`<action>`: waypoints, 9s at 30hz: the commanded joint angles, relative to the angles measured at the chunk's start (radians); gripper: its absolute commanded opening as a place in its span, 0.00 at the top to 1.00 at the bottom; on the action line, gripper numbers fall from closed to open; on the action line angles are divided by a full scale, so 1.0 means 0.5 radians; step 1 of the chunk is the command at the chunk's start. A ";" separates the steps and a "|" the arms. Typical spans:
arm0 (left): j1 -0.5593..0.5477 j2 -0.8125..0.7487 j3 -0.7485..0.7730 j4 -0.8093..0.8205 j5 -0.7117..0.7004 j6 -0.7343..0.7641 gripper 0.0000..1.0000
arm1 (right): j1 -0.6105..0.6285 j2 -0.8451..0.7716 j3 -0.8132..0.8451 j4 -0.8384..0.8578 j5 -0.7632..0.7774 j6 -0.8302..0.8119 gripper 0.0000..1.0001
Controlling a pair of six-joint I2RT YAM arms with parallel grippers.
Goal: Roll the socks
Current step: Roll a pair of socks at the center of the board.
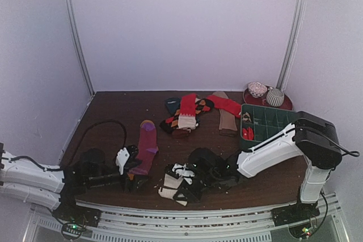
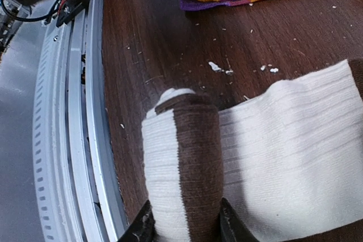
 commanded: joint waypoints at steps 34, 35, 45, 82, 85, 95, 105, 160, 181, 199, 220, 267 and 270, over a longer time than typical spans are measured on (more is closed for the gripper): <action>-0.016 1.336 0.288 0.836 0.859 0.109 0.41 | -0.234 0.347 -0.001 -0.448 -0.358 0.048 0.66; -0.018 1.341 0.296 0.833 0.860 0.110 0.46 | -0.234 0.349 0.000 -0.447 -0.360 0.049 0.66; -0.022 1.420 0.371 0.635 0.847 0.003 1.00 | -0.239 0.283 0.029 -0.425 -0.279 0.053 0.59; 0.014 1.572 0.590 -0.331 0.851 -0.653 1.00 | 0.125 -0.330 -0.432 0.475 0.631 -1.147 0.42; 0.014 1.573 0.581 -0.321 0.854 -0.651 1.00 | 0.141 -0.272 -0.413 0.493 0.629 -1.136 0.42; 0.014 1.585 0.594 -0.299 0.879 -0.626 1.00 | 0.127 -0.105 -0.350 0.446 0.580 -1.004 0.71; 0.011 0.617 0.545 -0.546 0.213 -0.240 0.22 | -0.158 -0.054 -0.087 -0.354 -0.116 -0.571 0.81; -0.241 1.506 0.362 0.544 0.184 -0.239 1.00 | -0.355 0.295 0.634 -1.286 -0.313 -0.505 0.68; -0.226 1.719 0.249 0.485 0.523 -0.804 1.00 | -0.035 -0.609 -0.550 0.511 0.382 -1.086 0.50; -0.225 1.762 0.234 0.513 0.545 -0.736 1.00 | -0.060 -0.151 -0.285 0.229 0.311 -1.192 0.53; -0.225 0.964 0.447 -0.031 -0.004 0.011 0.52 | -0.086 0.072 0.038 -0.892 -0.101 -0.577 0.95; -0.366 1.379 0.179 1.068 0.109 -0.151 0.77 | -0.278 0.615 0.877 -1.842 -0.368 -0.524 0.93; -0.366 1.434 0.227 1.040 0.133 -0.156 1.00 | -0.279 0.624 0.877 -1.832 -0.378 -0.517 0.93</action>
